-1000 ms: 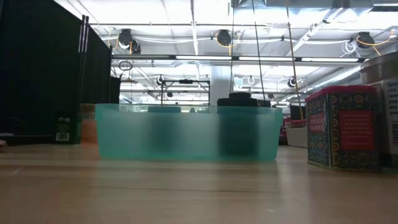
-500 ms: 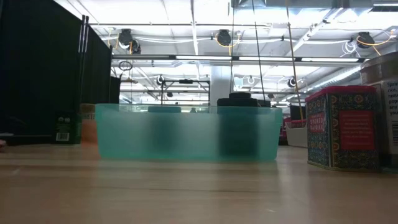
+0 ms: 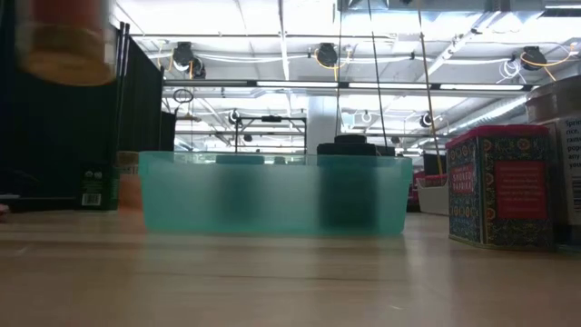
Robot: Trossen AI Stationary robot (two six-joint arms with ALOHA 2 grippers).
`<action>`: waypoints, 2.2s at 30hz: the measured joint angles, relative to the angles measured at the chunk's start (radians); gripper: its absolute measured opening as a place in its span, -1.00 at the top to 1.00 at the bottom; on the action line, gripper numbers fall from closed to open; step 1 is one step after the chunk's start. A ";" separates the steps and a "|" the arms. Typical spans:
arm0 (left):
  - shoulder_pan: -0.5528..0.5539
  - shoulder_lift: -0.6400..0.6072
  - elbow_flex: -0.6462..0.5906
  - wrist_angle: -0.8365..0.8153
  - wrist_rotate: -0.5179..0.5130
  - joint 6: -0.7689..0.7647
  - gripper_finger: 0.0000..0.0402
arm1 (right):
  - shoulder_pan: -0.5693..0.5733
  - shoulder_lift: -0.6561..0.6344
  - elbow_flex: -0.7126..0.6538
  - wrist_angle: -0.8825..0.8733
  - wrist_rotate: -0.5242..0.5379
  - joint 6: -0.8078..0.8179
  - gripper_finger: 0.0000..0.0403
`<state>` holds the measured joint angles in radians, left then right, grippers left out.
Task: Sort spices by type
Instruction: Put the black spice bottle into the green bin
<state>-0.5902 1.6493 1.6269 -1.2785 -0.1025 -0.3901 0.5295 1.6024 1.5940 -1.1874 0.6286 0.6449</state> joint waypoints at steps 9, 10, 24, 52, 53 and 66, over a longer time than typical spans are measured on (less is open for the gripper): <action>0.312 0.005 0.060 -0.033 0.068 0.343 -0.02 | -0.062 -0.006 0.000 -0.033 -0.059 -0.117 0.45; 0.336 0.011 0.057 -0.030 0.089 0.364 -0.02 | -0.065 -0.010 0.000 -0.046 -0.060 -0.111 0.45; 0.447 0.155 0.053 -0.005 0.152 0.637 -0.02 | -0.064 -0.021 0.000 -0.148 -0.114 -0.030 0.45; 0.507 0.187 -0.072 0.099 0.182 0.792 -0.02 | 0.075 -0.423 -0.473 0.081 -0.052 0.177 0.45; 0.506 0.175 -0.092 0.128 0.182 0.795 -0.02 | 0.075 -0.436 -0.490 0.096 -0.052 0.177 0.45; 0.505 0.048 -0.267 0.277 0.178 0.821 -0.02 | 0.074 -0.483 -0.537 0.271 -0.063 0.236 0.45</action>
<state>-0.0849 1.6972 1.3599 -1.0012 0.0755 0.4308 0.6033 1.1198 1.0565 -0.9161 0.5652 0.8806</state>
